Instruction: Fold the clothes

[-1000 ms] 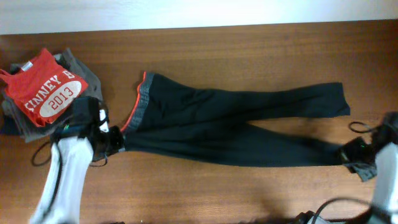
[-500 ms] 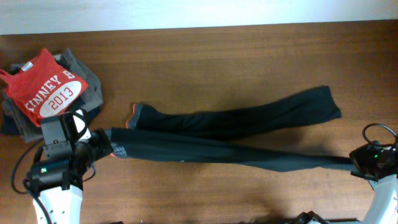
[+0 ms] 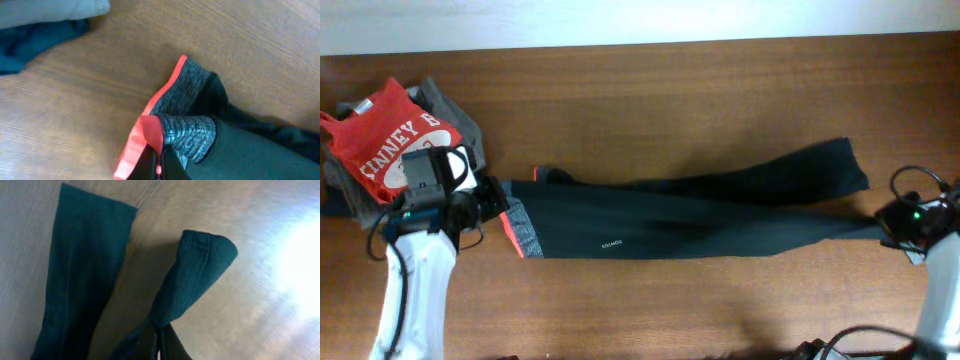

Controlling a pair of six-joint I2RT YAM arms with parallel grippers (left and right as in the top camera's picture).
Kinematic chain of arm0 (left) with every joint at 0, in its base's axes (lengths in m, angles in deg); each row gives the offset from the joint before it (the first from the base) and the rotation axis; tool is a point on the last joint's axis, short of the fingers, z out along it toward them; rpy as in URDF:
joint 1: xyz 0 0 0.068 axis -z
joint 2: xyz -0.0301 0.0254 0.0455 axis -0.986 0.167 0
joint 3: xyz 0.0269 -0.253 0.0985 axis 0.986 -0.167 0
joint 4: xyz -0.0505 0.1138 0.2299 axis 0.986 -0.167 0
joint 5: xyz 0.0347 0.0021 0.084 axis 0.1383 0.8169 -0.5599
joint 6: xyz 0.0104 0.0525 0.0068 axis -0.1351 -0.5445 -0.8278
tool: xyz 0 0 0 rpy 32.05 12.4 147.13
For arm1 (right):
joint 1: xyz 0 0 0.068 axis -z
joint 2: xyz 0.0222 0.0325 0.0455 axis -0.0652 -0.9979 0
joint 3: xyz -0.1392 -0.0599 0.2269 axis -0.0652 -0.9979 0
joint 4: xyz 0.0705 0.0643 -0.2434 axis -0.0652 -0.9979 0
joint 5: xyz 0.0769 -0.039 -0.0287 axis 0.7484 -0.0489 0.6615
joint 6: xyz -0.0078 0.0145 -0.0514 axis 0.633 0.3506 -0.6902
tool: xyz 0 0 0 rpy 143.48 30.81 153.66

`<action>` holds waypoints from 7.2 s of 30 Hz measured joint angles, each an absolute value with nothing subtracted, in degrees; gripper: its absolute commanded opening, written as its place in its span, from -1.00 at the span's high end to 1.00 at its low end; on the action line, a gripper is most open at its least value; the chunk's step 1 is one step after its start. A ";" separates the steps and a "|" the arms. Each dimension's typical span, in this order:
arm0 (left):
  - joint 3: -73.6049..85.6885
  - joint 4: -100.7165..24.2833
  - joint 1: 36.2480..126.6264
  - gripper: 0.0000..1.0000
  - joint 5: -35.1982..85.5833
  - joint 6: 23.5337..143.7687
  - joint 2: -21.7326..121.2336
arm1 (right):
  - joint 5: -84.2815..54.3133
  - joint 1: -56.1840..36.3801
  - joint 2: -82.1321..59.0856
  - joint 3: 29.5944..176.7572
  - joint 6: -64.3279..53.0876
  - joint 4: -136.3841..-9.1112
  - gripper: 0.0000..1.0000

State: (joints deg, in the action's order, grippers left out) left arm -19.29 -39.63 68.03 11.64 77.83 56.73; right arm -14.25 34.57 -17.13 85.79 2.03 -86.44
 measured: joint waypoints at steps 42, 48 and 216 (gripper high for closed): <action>-19.29 -16.13 74.50 1.00 7.99 77.83 73.17 | -17.57 23.09 -35.12 89.31 1.00 -60.17 0.92; -19.29 -14.86 74.50 0.83 7.60 77.83 74.26 | -17.99 20.21 -38.02 89.42 0.54 -54.44 0.05; -16.95 -27.52 74.17 0.40 22.26 70.13 83.31 | -22.84 -30.07 -42.42 101.35 -8.99 -79.01 -0.07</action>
